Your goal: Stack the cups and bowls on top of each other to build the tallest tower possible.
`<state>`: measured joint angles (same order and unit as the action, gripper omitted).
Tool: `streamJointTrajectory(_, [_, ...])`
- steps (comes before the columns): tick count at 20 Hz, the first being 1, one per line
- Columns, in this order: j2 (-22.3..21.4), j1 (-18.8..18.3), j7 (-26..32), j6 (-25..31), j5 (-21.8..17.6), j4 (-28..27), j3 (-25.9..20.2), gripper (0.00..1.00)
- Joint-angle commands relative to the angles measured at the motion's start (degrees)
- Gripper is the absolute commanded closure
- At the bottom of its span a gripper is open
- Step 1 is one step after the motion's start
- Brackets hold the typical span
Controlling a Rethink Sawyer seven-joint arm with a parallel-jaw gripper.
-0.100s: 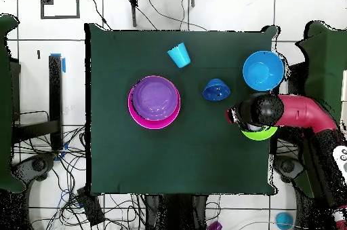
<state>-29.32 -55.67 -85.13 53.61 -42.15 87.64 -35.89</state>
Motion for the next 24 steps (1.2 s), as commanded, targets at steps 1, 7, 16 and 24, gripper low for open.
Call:
streamJointTrajectory(1, [1.8,3.4,8.7,-5.1,-4.8,0.4,-0.6,0.0])
streamJointTrajectory(7, [1.9,3.3,9.0,-5.9,-4.9,0.2,-0.3,0.0])
streamJointTrajectory(16, [1.0,3.5,8.4,-6.5,-5.1,0.8,0.2,0.0])
streamJointTrajectory(24, [1.1,3.6,8.3,-7.3,-5.6,0.6,0.4,0.0])
